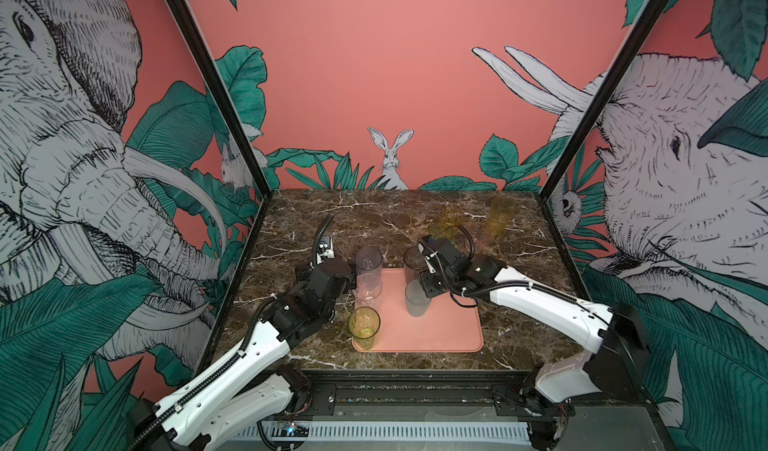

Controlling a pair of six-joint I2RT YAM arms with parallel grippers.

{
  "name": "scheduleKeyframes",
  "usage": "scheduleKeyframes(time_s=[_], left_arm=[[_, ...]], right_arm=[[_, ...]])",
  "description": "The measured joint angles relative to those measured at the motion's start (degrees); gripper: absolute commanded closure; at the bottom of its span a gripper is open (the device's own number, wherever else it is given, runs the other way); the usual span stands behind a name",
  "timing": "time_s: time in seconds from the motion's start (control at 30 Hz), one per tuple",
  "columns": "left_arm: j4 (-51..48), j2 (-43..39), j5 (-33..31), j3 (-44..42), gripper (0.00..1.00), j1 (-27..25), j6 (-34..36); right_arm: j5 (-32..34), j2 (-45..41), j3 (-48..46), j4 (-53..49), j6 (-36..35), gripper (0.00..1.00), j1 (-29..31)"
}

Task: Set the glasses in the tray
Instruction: 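Open the right gripper and raise it away from the teal glass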

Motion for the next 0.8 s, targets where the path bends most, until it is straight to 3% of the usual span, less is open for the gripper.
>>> scheduleKeyframes(time_s=[0.2, 0.4, 0.57, 0.8], left_arm=[[0.0, -0.1, 0.0, 0.0, 0.01, 0.0, 0.0], [-0.1, -0.6, 0.0, 0.0, 0.01, 0.0, 0.0], [-0.2, -1.2, 0.0, 0.0, 0.01, 0.0, 0.0], [-0.3, -1.7, 0.0, 0.0, 0.01, 0.1, 0.0]], right_arm=[[1.5, -6.1, 1.8, 0.0, -2.2, 0.4, 0.0], [7.3, -7.7, 4.7, -0.4, -6.4, 0.26, -0.2], [12.0, -7.6, 9.0, -0.9, -10.7, 0.24, -2.4], [13.3, -6.9, 11.8, 0.3, -14.0, 0.21, -8.9]])
